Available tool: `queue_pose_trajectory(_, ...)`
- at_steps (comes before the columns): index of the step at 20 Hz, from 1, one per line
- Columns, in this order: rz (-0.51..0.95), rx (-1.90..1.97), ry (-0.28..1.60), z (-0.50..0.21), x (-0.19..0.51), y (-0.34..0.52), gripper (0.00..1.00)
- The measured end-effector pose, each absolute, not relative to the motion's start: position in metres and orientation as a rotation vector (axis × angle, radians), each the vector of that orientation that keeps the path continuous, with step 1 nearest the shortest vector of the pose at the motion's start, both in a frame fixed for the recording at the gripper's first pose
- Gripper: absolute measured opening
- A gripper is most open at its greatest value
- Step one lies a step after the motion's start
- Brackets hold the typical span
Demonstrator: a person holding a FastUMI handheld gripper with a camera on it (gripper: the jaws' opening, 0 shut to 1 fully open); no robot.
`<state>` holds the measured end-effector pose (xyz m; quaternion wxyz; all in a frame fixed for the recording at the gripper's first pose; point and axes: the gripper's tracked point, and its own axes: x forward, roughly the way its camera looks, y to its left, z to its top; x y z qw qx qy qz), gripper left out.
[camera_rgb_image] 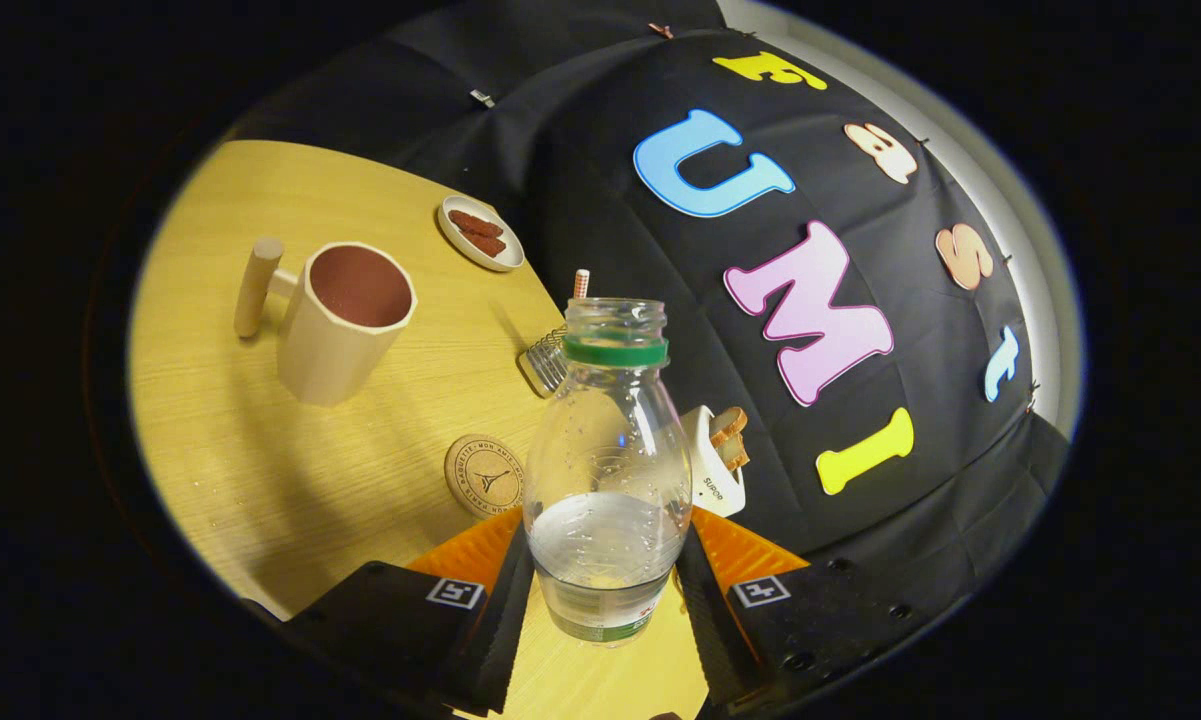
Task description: Take the bottle from table, then pour the juice into the cup, finally place the bottle on the coaster
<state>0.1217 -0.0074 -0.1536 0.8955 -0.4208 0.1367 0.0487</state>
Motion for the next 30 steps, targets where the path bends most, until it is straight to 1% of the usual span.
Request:
queue_pose_trajectory(13,0.202,-1.119,0.259,-0.158,0.167,0.026,0.75)
queue_pose_trajectory(21,0.28,-1.278,0.212,-0.164,0.18,0.053,0.75)
queue_pose_trajectory(30,0.342,-1.391,0.204,-0.174,0.192,0.057,0.74)
